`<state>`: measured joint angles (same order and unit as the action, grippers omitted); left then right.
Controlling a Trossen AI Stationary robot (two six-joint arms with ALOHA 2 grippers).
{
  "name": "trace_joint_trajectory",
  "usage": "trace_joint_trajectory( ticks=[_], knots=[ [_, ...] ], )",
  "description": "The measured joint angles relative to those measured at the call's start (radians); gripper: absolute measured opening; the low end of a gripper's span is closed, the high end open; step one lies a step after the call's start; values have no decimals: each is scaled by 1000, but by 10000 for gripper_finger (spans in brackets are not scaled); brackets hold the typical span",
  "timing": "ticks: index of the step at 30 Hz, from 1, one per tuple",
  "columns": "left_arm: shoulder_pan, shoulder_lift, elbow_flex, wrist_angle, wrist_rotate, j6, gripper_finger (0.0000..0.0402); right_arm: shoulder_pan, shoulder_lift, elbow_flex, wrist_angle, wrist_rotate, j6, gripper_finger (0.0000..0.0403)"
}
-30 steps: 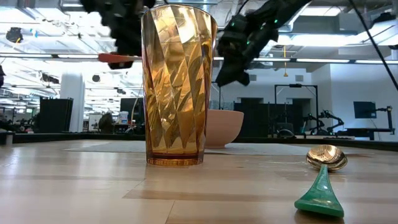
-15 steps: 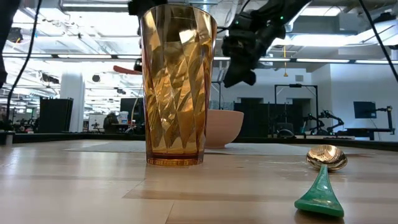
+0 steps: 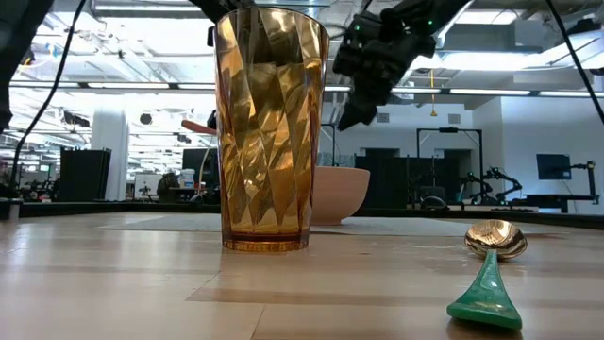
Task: Pick & Place Utensil
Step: Put the orange fork into the light orange bowl
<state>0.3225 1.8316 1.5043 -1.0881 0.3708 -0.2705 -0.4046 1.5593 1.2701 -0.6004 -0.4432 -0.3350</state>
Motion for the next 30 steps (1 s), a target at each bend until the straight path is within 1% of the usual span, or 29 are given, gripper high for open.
trace_joint_trajectory(
  ticks=[6,11,14,16,21,25,27,30],
  knots=[
    [0,-47,0,15,0,1,11,50,-1,0,82,0,-13,87],
    [0,-84,0,15,1,2,11,68,-1,0,140,0,-15,87],
    [-3,-91,0,15,1,4,11,76,-1,0,141,7,-15,86],
    [-3,-91,0,12,1,9,11,79,-5,0,127,35,-6,83],
    [-3,-90,-34,4,0,30,11,72,-50,0,48,124,19,67],
    [-3,-90,-53,6,1,14,11,58,-128,0,-21,188,22,57],
    [-10,-90,-55,6,0,-4,11,57,-173,0,-47,285,37,53],
    [-27,-93,-38,5,0,-17,11,48,-239,0,-69,463,48,42]
  ],
)
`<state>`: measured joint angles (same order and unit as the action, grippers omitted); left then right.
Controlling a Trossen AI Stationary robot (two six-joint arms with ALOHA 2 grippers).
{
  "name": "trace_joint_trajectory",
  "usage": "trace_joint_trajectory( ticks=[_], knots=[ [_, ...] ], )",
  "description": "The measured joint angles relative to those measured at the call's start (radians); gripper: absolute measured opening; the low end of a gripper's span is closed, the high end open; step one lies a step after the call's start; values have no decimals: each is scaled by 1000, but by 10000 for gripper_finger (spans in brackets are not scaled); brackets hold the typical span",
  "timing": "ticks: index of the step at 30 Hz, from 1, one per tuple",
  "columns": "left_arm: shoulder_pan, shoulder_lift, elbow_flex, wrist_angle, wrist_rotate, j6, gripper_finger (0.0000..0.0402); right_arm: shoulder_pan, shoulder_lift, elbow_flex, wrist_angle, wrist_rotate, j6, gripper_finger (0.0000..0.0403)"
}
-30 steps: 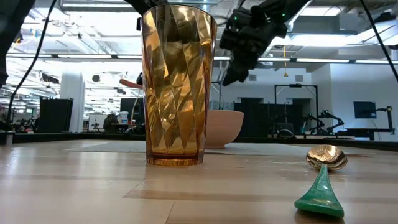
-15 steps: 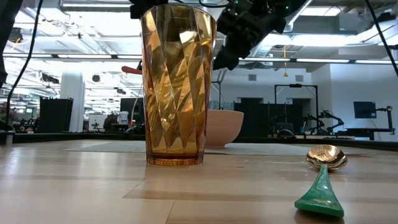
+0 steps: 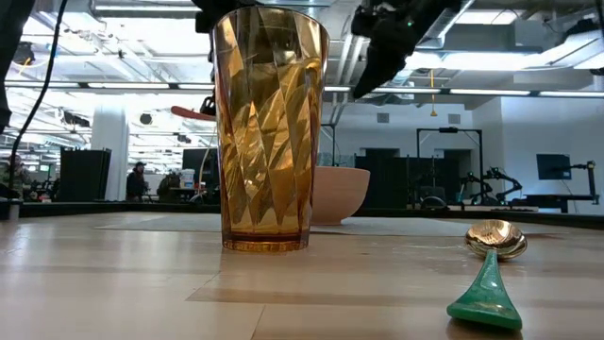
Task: Pick & Place Utensil
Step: Put the orange fork into the light orange bowl
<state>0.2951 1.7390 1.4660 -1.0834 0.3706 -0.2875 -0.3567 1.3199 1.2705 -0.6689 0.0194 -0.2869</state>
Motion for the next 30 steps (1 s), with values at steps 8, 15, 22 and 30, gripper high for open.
trace_joint_trajectory(
  ticks=[8,15,22,30],
  knots=[
    [-13,30,103,8,7,-90,11,-18,-126,2,35,95,0,4],
    [-4,149,117,9,131,-61,11,-15,-138,2,34,91,61,3],
    [15,217,117,11,157,-58,11,-15,-98,2,29,86,62,4],
    [54,232,117,38,158,-35,21,-15,-34,0,-9,86,63,2]
  ],
)
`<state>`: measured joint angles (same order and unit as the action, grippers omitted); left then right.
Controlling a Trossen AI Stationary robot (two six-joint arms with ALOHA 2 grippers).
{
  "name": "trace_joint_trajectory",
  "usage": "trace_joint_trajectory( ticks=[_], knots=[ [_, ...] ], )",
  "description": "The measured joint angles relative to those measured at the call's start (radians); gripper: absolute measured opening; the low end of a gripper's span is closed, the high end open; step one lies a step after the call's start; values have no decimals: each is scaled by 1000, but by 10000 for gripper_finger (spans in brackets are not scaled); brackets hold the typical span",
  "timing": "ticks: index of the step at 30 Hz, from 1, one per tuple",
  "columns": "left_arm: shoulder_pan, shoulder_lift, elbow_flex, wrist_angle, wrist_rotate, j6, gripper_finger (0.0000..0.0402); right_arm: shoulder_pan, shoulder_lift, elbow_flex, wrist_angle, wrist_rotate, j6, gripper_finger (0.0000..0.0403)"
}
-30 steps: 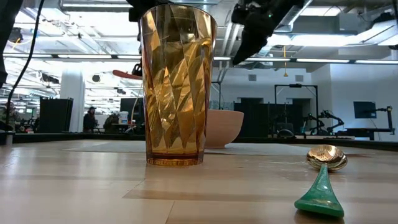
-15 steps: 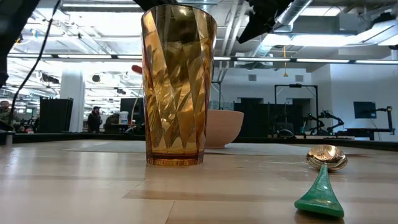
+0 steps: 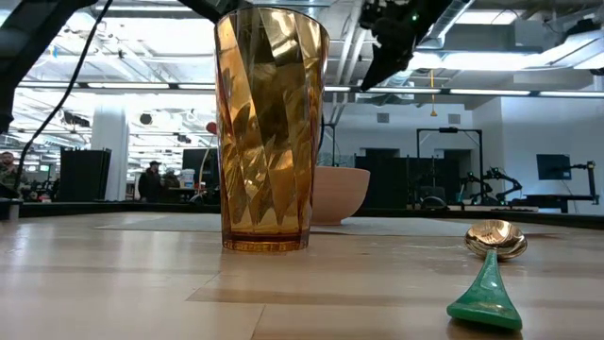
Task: Pick & Place Utensil
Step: Put the orange fork into the light orange bowl, then put the green spoon into the light orange bowl
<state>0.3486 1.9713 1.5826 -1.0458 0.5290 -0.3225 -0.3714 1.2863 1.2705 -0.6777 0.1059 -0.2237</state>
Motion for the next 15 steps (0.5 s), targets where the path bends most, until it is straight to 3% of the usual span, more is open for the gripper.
trace_joint_trajectory(
  ticks=[7,15],
  knots=[
    [17,11,0,23,0,4,55,0,29,0,2,0,-3,1],
    [18,42,0,67,3,3,57,1,20,0,3,0,-3,1]
  ],
)
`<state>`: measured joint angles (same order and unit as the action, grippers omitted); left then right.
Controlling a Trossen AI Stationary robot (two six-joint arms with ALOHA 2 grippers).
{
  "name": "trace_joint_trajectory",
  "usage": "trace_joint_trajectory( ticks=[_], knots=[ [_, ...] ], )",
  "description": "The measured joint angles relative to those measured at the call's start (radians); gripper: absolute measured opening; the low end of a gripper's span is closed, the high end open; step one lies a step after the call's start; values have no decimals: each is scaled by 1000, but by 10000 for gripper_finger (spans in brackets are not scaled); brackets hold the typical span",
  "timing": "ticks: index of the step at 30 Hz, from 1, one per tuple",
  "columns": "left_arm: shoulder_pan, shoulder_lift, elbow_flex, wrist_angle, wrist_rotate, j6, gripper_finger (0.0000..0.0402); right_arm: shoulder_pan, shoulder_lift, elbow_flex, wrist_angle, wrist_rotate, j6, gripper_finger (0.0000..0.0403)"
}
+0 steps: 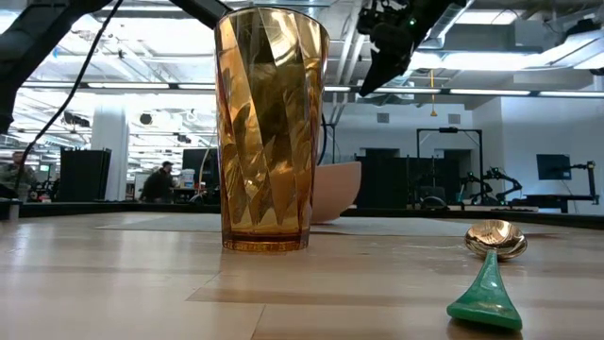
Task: Pick & Place Utensil
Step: Put the green spoon into the light orange bowl
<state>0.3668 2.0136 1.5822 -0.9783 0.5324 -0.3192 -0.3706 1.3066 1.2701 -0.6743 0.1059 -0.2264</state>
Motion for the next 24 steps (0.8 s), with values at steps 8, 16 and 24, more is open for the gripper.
trace_joint_trajectory(
  ticks=[8,16,24],
  knots=[
    [0,-37,1,22,3,1,57,0,8,0,0,0,0,1],
    [-7,-188,2,22,-40,158,57,35,-17,0,-3,26,18,0],
    [-111,-521,-88,130,-453,266,57,196,-19,0,-55,23,68,0]
  ],
)
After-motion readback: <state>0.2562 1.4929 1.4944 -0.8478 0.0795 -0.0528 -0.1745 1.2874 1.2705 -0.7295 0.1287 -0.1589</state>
